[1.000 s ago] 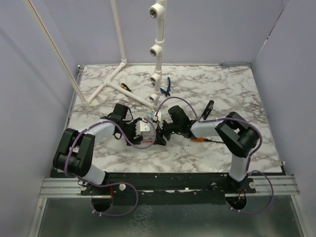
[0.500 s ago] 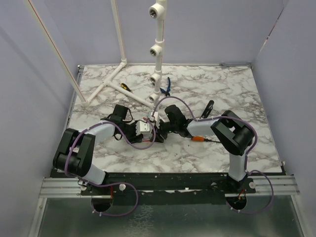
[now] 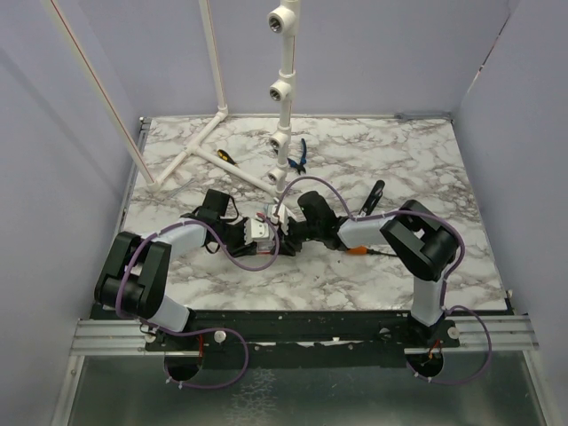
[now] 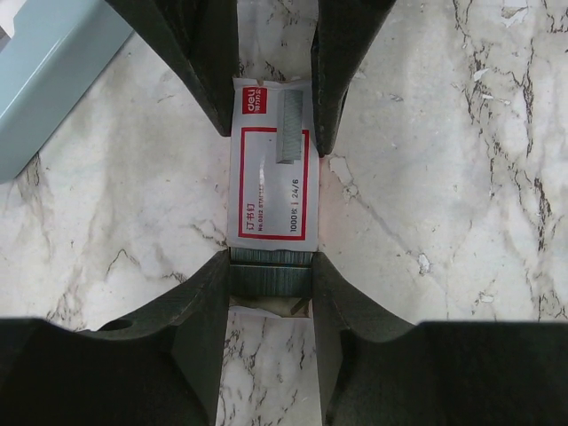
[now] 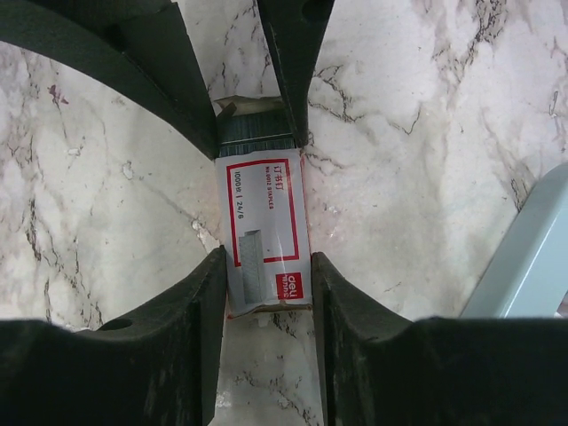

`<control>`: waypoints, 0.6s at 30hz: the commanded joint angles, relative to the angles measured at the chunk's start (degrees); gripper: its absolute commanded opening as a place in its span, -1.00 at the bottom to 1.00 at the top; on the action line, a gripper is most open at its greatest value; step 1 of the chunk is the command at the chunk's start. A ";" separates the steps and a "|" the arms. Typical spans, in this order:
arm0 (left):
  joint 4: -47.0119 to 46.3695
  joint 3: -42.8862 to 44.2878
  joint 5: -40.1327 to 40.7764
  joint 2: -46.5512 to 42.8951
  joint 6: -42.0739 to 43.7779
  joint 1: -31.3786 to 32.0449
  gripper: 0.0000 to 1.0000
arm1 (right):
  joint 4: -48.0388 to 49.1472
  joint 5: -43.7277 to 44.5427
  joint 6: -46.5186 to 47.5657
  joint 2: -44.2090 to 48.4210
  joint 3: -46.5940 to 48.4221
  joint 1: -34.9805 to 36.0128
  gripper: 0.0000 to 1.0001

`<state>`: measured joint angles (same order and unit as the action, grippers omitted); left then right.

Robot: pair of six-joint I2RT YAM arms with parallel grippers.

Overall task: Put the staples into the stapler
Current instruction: Open the staple box at the center of the board.

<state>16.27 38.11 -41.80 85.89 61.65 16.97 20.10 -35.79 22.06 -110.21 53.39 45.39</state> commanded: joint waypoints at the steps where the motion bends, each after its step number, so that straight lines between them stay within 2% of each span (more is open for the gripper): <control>1: 1.70 -2.29 3.13 0.63 1.81 -0.36 -0.38 | -2.29 2.37 3.72 1.87 -3.82 0.29 -0.40; 18: 1.83 -1.39 3.47 0.55 1.29 -0.36 -0.43 | -3.81 1.37 5.46 4.68 -7.73 -2.28 -0.40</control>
<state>15.77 37.65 -42.98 85.86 61.76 17.50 22.06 -35.03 26.11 -106.94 48.49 44.64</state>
